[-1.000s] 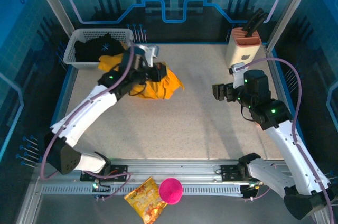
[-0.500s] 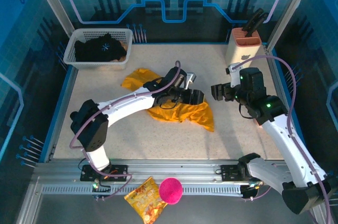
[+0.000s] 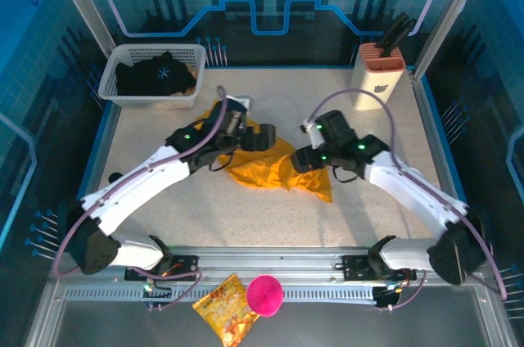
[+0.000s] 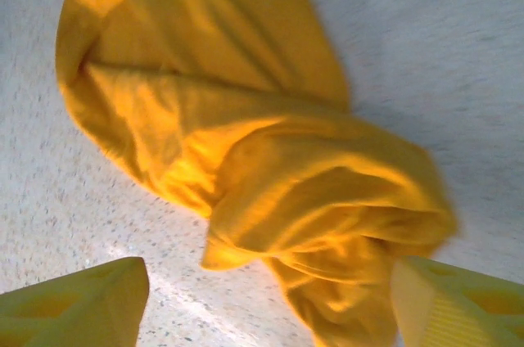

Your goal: Fold and stack the t-shirts

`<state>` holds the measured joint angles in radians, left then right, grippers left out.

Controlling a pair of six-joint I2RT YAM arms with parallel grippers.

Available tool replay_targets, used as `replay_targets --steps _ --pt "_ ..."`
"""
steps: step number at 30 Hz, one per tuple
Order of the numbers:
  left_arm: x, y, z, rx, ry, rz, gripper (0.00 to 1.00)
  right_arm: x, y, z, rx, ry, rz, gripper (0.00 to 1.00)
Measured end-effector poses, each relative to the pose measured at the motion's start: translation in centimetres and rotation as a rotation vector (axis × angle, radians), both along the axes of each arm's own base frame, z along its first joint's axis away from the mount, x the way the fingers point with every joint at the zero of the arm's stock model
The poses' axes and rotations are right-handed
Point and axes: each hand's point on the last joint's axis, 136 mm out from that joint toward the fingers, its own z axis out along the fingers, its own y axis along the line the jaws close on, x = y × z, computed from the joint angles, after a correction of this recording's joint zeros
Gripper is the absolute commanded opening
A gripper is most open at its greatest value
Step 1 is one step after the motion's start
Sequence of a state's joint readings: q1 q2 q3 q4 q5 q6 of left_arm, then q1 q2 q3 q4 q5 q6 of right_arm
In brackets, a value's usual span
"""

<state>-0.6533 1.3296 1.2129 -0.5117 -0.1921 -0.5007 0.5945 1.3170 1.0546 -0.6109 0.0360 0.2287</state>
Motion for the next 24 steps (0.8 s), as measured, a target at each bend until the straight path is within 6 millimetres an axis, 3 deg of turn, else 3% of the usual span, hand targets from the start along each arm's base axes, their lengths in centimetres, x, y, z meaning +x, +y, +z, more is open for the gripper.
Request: replay_targets --steps 4,6,11,15,20,22,23,24 --pt "-0.4 7.0 -4.0 0.001 0.112 0.211 0.86 -0.4 2.9 -5.3 -0.064 0.137 0.009 0.64" --pt "-1.0 8.6 -6.2 0.004 0.179 0.271 0.85 -0.7 3.1 -7.3 -0.094 0.190 -0.022 0.63" --pt "-2.0 8.3 -11.8 0.009 0.348 0.291 0.79 -0.8 2.3 -8.2 -0.098 0.229 -0.161 0.62" --pt "-1.2 7.6 -16.8 0.032 0.452 0.306 0.74 -1.2 0.9 -8.4 -0.094 0.235 -0.261 0.63" --pt "-0.1 7.3 -21.5 0.065 0.511 0.327 0.61 -1.4 -0.6 -9.1 -0.086 0.245 -0.355 0.61" --pt "0.2 7.8 -22.6 0.093 0.526 0.345 0.48 -1.1 -1.0 -9.2 -0.076 0.241 -0.383 0.58" --pt "0.3 7.8 -22.5 0.096 0.530 0.351 0.33 -0.8 -1.2 -9.3 -0.068 0.237 -0.397 0.56" --pt "0.3 8.0 -22.6 0.104 0.534 0.358 0.10 -0.6 -1.2 -9.3 -0.061 0.234 -0.408 0.53"
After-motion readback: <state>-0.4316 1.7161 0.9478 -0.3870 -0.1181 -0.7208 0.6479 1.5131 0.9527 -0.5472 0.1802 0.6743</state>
